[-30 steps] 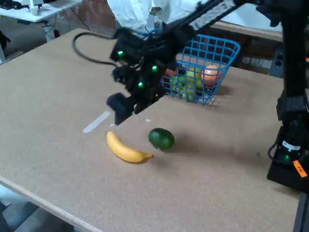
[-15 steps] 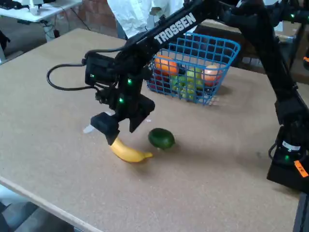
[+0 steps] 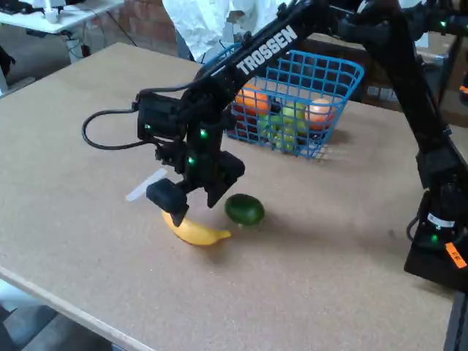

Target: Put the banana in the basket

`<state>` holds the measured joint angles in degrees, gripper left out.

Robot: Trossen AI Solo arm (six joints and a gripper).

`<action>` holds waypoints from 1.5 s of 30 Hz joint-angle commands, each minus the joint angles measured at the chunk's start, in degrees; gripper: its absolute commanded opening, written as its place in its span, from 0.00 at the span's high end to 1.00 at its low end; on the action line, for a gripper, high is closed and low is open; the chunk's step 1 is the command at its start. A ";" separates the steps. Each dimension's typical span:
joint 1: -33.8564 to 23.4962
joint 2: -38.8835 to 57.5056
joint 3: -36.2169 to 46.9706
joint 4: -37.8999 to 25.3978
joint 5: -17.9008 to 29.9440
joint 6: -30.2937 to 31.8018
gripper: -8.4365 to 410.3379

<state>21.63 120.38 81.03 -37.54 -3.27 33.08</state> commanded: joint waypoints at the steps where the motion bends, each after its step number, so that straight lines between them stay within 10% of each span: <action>1: 0.07 0.02 -1.79 3.85 0.35 0.55 0.03; 28: 0.22 4.66 -2.23 12.52 2.80 0.96 0.05; 45: 0.33 4.63 -2.23 12.09 2.78 3.15 0.83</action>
<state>21.89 124.99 78.81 -25.47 -0.73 36.12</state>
